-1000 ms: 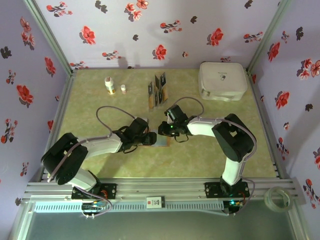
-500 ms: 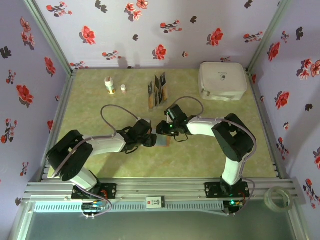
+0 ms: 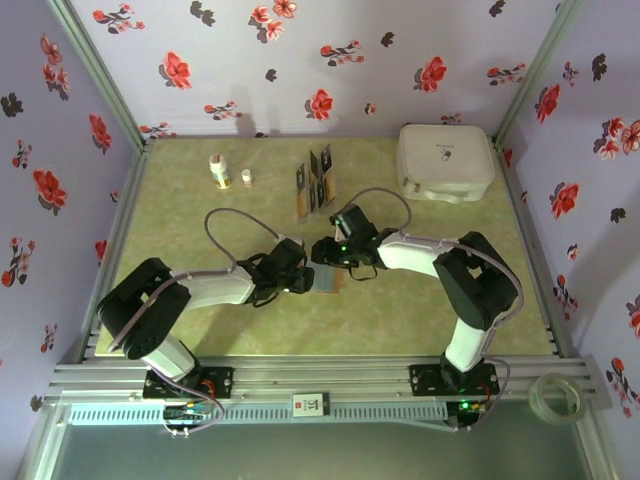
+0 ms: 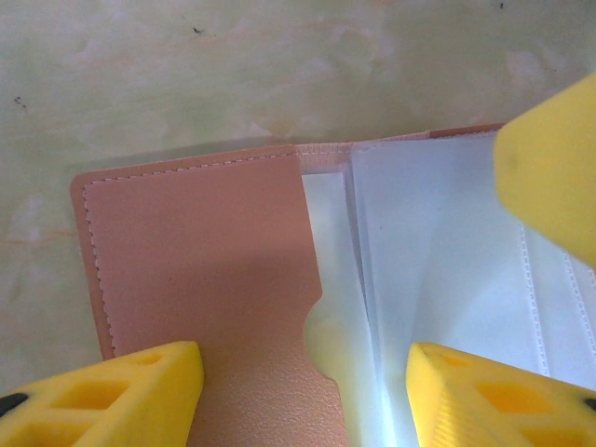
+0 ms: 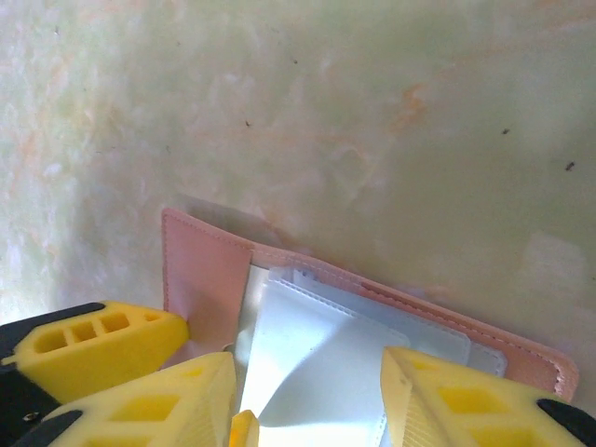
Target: Put the credit cards into the card holder
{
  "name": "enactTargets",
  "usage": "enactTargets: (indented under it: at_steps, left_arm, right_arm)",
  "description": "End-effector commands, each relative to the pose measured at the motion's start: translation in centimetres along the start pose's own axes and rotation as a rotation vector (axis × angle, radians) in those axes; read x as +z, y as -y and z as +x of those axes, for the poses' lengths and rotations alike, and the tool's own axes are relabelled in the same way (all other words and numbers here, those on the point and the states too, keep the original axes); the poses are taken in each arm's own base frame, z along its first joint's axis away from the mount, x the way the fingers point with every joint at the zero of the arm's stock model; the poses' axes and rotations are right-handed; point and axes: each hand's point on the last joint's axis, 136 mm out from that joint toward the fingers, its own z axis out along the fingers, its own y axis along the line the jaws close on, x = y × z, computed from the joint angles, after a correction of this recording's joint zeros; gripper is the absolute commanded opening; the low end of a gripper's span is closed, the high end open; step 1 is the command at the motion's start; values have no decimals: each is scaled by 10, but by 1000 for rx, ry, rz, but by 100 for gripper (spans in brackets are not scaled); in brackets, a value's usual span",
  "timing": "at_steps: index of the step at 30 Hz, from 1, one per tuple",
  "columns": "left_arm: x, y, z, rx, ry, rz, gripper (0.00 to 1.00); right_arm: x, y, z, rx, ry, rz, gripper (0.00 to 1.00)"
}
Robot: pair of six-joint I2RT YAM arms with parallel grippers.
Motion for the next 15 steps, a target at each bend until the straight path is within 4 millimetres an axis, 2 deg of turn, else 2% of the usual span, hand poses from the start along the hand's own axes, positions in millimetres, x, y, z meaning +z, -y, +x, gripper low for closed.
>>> enactTargets:
  at_steps: [1,15]
  left_arm:
    - [10,-16,38,34,-119,-58,61]
    - [11,-16,38,31,-114,-56,61]
  right_arm:
    - [-5,3,1,19,18,22,46]
    - [7,12,8,48,-3,31,50]
